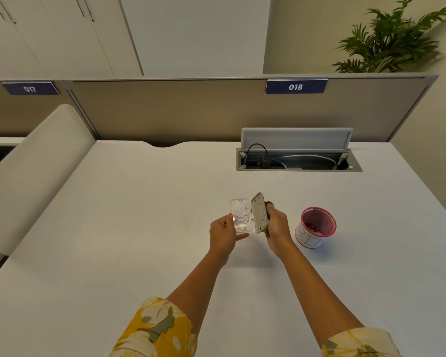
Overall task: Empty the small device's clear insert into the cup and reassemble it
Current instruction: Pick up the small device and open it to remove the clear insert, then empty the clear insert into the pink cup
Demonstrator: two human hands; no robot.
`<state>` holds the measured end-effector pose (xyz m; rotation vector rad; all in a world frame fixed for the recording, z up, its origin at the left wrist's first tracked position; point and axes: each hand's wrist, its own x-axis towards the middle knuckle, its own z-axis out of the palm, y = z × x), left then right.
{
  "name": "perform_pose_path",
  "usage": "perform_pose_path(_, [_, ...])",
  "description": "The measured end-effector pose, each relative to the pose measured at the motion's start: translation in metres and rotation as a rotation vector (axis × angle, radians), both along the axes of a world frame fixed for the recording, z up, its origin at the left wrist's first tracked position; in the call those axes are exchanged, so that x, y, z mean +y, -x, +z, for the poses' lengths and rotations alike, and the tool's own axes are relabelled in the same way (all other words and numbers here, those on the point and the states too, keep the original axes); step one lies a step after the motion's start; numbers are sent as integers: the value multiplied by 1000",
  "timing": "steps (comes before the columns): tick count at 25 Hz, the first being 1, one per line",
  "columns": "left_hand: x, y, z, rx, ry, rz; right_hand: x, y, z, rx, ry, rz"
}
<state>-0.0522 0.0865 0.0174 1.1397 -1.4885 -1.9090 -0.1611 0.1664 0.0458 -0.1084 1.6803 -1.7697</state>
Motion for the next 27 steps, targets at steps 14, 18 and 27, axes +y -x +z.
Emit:
perform_pose_path(14, [-4,-8,-9,-63,-6,86,32,-7,-67,-22,-427,-8])
perform_pose_path(18, [-2,-5,-11,-67,-2,62,38,-14,-68,147,-486,-11])
perform_pose_path(27, [5,6,-1,16,-86,79,48,-9,-58,337,-510,-18])
